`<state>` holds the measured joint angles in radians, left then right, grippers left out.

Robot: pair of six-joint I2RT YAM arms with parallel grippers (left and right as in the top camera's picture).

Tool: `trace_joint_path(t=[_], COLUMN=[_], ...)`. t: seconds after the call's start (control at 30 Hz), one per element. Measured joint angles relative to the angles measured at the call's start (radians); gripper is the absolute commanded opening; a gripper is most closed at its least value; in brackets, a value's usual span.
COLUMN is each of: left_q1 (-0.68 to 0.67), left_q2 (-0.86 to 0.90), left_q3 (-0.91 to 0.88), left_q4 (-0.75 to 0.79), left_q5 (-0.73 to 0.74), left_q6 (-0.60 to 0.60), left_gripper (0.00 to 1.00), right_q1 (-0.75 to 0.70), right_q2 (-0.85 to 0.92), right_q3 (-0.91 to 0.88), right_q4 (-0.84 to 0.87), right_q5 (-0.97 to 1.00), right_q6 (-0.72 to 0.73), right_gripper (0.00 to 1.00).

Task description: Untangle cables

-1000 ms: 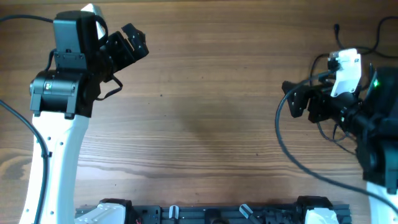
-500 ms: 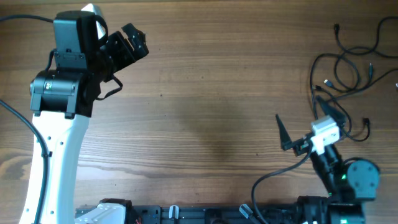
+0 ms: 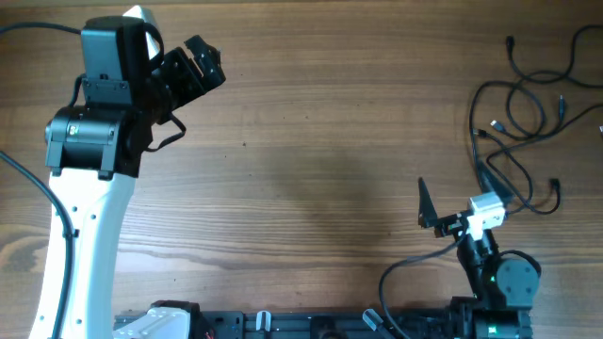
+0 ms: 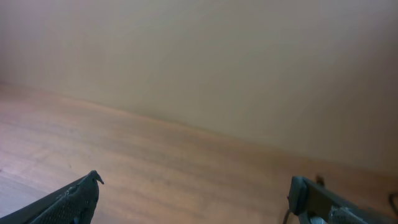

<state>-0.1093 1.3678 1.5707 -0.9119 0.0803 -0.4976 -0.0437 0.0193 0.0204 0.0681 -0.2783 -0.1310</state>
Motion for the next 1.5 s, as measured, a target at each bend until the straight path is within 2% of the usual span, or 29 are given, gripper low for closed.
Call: trace_joint_path(t=[0.13,1.07,1.2,1.33,1.5], left_q1=[0.000,0.000,0.000,0.000,0.010], left_q2=[0.000,-0.018,-0.201,-0.496,-0.813], left_q3=[0.000,-0.016,-0.205,-0.544,-0.931], left_q4=[0.000,0.006,0.188,0.477,0.711], left_q5=[0.000,-0.023,-0.031,-0.031,-0.031], left_q6=[0.000,0.022,0.061,0.089,0.106], left_gripper=[0.99,1.00,1.00,1.00,1.00], right_q1=[0.000,0.000,0.000,0.000,0.000], right_q2=[0.000,0.000,-0.002,-0.004,-0.005], right_q3=[-0.013,-0.013,-0.013,-0.013,-0.013], right_q4=[-0.053,-0.053,-0.053,-0.052,-0.053], right_q5=[0.026,0.037,0.037,0.037,0.038], right_q6=[0.008,0.008,0.008,0.008,0.008], right_gripper=[1.00,1.00,1.00,1.00,1.00])
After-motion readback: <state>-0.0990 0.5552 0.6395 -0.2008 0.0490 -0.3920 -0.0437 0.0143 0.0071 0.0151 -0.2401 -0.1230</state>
